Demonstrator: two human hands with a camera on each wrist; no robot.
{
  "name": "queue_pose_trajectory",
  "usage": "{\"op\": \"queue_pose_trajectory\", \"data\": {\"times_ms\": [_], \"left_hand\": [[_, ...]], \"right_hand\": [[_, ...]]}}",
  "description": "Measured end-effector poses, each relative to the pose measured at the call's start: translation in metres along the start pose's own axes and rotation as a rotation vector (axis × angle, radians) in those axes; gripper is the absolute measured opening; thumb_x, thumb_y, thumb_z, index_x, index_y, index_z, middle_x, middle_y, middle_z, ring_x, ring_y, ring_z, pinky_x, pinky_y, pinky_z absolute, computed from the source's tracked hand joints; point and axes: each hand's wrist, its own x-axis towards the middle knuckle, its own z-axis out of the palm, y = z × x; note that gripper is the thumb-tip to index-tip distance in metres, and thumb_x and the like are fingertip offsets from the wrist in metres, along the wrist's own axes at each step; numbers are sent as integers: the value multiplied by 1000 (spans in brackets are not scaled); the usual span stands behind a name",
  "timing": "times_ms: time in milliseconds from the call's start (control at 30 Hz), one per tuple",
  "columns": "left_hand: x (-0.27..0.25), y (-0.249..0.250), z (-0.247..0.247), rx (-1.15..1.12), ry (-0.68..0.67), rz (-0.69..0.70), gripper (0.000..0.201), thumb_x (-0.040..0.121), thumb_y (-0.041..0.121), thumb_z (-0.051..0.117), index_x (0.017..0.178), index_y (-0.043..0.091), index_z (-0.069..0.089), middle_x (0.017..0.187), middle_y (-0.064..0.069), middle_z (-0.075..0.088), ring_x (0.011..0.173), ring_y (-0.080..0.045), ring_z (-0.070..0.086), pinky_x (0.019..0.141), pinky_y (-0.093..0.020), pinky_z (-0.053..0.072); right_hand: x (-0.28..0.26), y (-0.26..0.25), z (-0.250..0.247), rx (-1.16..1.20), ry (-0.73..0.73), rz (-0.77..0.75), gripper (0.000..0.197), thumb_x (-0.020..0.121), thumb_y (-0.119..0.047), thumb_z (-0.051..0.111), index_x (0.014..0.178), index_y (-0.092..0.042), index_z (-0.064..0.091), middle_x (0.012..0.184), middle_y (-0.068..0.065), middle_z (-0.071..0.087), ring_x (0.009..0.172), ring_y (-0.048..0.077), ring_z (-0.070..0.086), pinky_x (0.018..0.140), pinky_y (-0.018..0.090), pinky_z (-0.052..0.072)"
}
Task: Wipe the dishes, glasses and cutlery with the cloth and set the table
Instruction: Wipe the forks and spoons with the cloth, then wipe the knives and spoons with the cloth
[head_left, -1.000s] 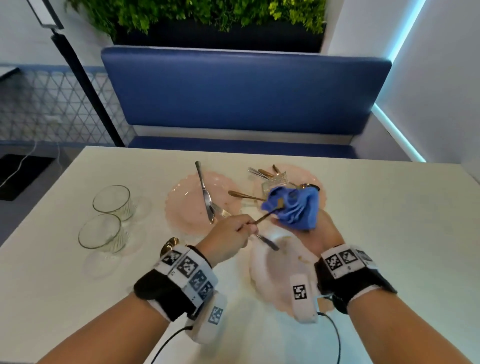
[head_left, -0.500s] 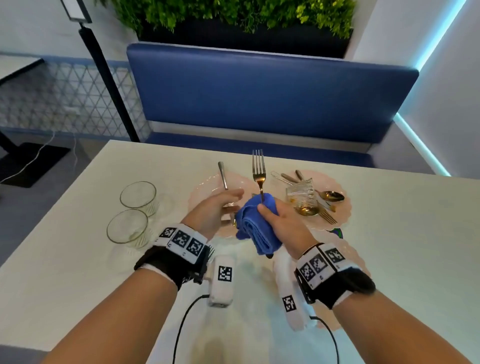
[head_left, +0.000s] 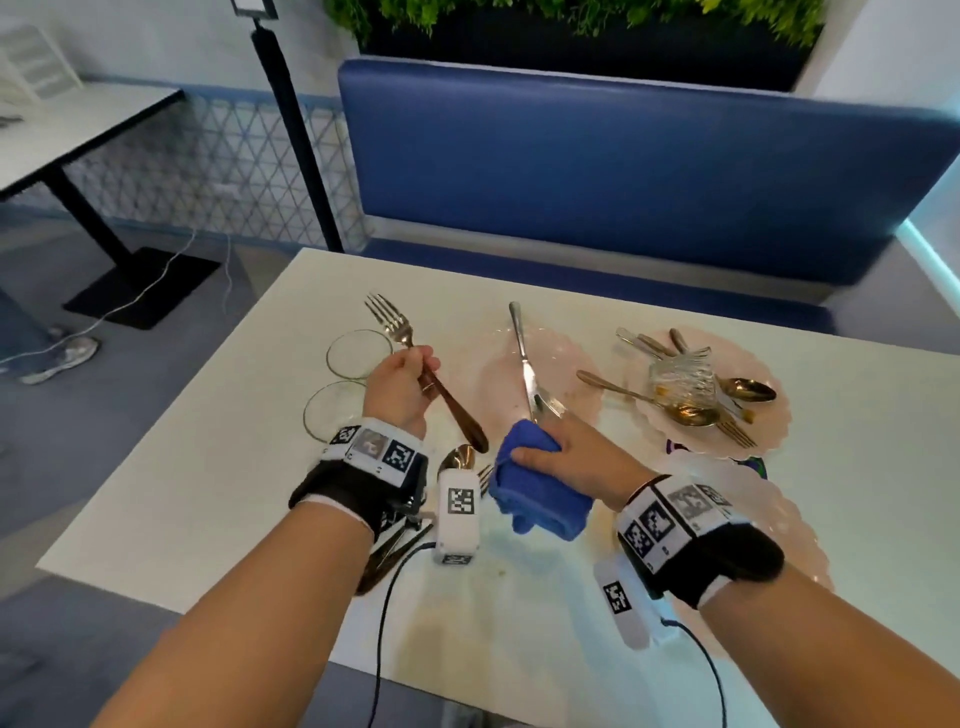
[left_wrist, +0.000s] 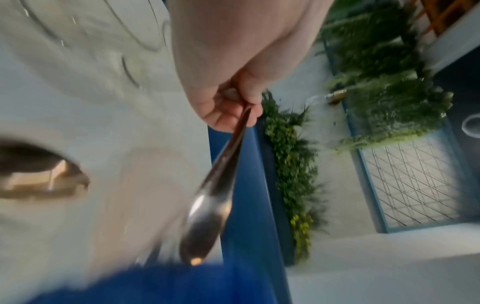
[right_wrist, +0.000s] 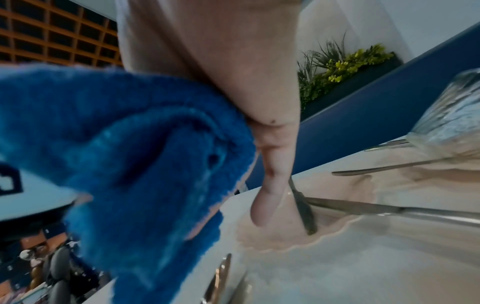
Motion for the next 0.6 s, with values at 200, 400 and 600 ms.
{"op": "queue_pose_trajectory", "data": {"times_ms": [200,400,600], "left_hand": [[9,-20,-54,1002,-326,162,19,93,16,52,88,7,68,69,-5,57,65,-19,50,59,-22,40],[14,-67,-87,1282,-245,138,21,92,11,51,108,3,63,103,-12,63,87,-20,53,75,-21,35],[20,-81,-94,1271,-193,104,6,87,3,55,93,7,55,90,-10,56,82,-19,52,71,-24,36]], "right_hand": [[-13,20,-26,664,198,126,17,97,-25,47,107,-23,60,111,5,67,99,19,65,87,32,52],[-19,22,-33,693,217,118,25,97,-28,46,117,-19,59,118,6,66,105,20,64,87,32,51],[-28,27,-66,892,301,144,36,100,-29,40,130,-13,49,123,7,64,94,16,70,67,27,58]]}}
